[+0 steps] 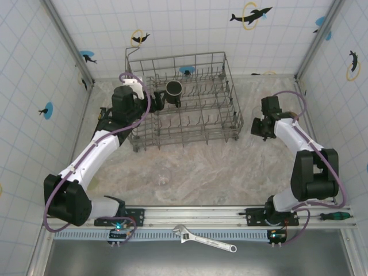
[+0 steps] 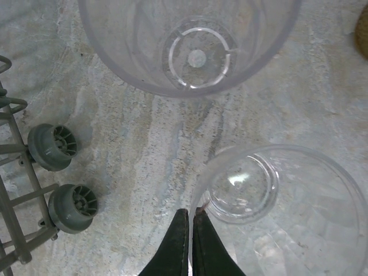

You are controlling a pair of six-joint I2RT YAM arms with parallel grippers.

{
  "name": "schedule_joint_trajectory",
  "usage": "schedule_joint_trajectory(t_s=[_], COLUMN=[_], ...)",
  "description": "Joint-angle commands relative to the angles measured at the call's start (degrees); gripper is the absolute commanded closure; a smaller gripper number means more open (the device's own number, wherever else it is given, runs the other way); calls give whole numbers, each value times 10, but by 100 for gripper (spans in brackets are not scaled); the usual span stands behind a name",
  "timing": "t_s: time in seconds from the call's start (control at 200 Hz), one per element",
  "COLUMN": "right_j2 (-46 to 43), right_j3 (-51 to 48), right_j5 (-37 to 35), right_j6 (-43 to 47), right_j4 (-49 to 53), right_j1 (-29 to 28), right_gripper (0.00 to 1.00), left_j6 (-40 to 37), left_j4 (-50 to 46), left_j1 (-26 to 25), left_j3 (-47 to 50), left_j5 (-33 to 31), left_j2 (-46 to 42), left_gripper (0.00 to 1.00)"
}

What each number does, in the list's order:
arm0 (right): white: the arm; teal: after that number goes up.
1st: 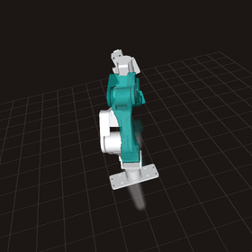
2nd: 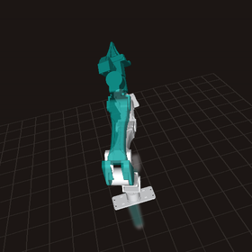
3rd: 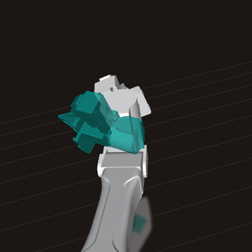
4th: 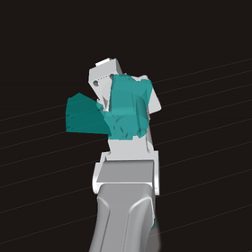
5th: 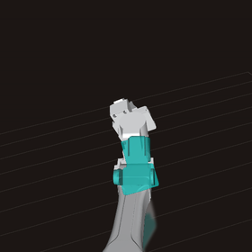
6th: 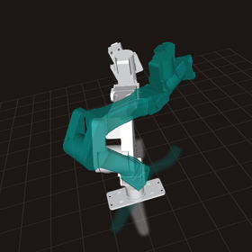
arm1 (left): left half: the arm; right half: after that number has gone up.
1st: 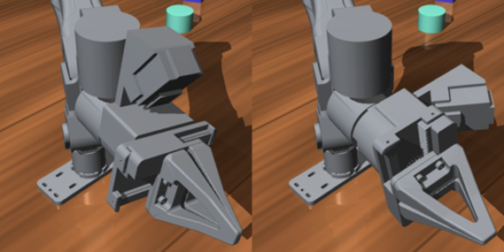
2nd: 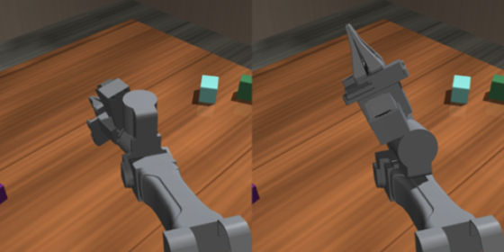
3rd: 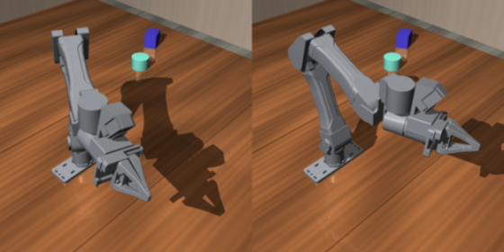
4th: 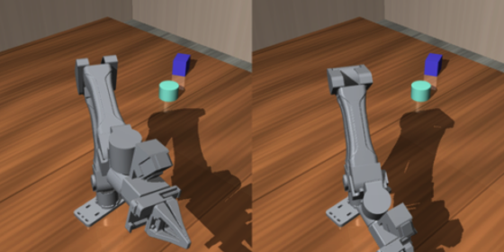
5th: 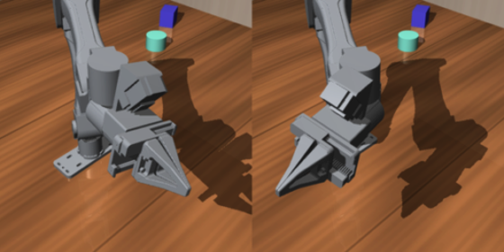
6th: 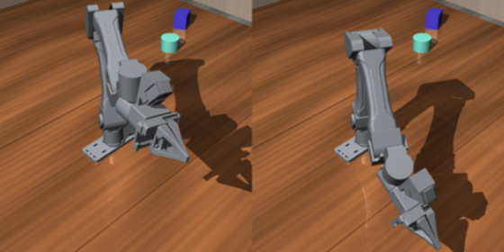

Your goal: Load the cups into the dish rack

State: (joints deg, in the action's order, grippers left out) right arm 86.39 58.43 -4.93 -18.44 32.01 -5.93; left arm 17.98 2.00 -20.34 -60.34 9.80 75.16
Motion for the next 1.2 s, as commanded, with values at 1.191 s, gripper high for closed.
schedule_joint_trajectory(t_s=[1.191], right_j2=[-54], right_j3=[253], right_j5=[173], right_j6=[-19], right_j4=[-14], right_j1=[31], right_gripper=[100], left_j6=[137], left_j4=[-46], left_j1=[-15], left_j3=[-110], left_j5=[19], left_j2=[81], left_gripper=[3])
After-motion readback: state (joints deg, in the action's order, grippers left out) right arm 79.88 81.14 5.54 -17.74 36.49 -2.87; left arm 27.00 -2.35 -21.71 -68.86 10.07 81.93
